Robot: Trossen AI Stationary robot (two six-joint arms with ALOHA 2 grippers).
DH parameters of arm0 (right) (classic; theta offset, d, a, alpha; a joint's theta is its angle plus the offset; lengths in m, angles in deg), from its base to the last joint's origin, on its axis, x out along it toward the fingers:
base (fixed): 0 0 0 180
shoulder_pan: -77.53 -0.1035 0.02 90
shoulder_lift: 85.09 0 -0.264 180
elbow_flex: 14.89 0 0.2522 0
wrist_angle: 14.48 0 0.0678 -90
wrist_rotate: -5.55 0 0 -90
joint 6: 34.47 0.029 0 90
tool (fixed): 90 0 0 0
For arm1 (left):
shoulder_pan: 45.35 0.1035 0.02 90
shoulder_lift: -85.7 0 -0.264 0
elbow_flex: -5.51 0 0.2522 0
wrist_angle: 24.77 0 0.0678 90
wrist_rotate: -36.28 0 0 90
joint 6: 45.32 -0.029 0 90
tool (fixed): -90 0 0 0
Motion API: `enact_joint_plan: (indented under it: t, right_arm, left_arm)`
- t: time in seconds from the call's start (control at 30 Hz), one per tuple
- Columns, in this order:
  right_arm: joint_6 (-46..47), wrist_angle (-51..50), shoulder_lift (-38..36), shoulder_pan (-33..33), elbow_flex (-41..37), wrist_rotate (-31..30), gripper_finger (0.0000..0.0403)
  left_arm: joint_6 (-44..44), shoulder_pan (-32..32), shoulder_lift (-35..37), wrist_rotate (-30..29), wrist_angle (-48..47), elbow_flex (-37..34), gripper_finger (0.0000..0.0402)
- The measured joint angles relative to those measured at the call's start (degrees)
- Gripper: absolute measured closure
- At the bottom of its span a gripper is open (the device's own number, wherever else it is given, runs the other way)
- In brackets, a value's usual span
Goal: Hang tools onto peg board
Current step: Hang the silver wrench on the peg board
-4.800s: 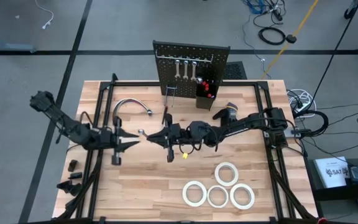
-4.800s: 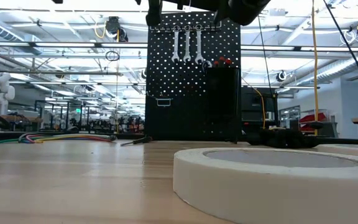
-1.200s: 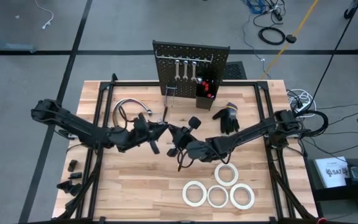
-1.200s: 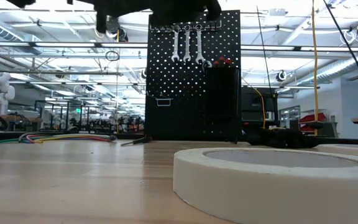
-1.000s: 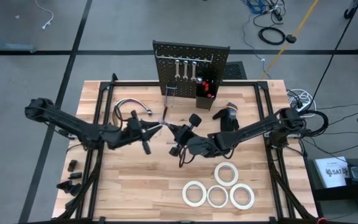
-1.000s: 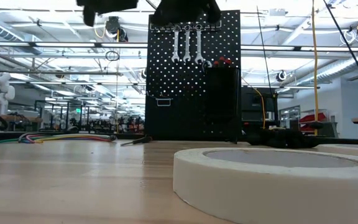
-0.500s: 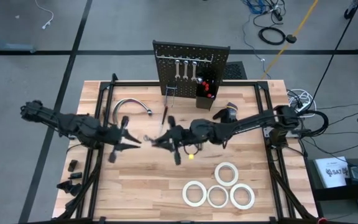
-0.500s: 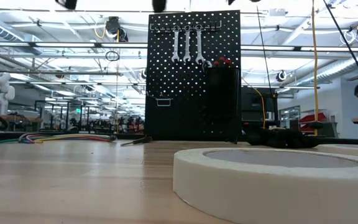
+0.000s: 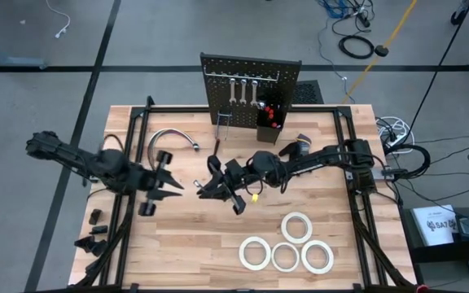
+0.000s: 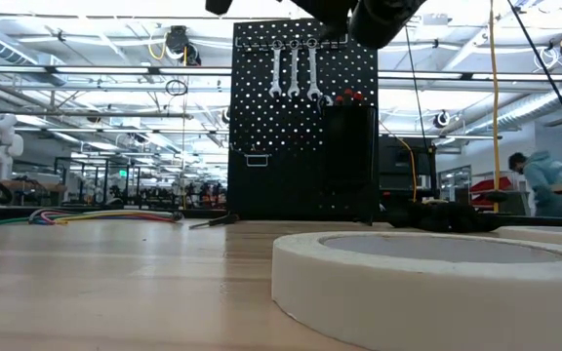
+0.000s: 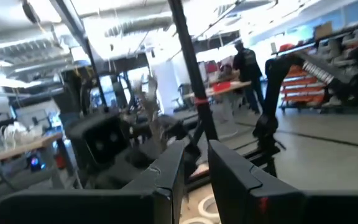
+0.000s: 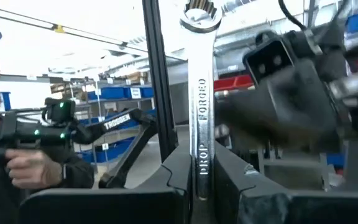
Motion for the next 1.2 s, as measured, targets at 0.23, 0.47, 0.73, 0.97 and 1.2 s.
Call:
enact_joint_plan:
  t: [0.23,0.47,0.73,0.97,1.2]
  right_arm:
    - [0.0,-0.3,0.0,-0.2,1.3,2.2,0.0374]
    - [0.1,-1.6,0.0,-0.2,1.3,2.8,0.0374]
    - [-0.2,-1.1,-0.2,-0.3,1.3,5.5,0.0374]
    - [-0.2,-2.3,-0.2,-0.8,1.3,5.3,0.0374]
    - [-0.1,-4.0,0.0,-0.9,1.3,5.4,0.0374]
  left_arm:
    - [0.8,3.3,-9.1,0.1,6.5,2.6,0.0327]
    - [5.2,6.5,-14.1,11.4,7.0,6.2,0.0327]
    - [7.7,8.2,-19.4,15.0,7.5,9.5,0.0327]
    - [11.5,10.1,-20.2,16.9,6.7,10.0,0.0326]
    - [13.2,10.2,-21.0,21.2,5.6,10.1,0.0327]
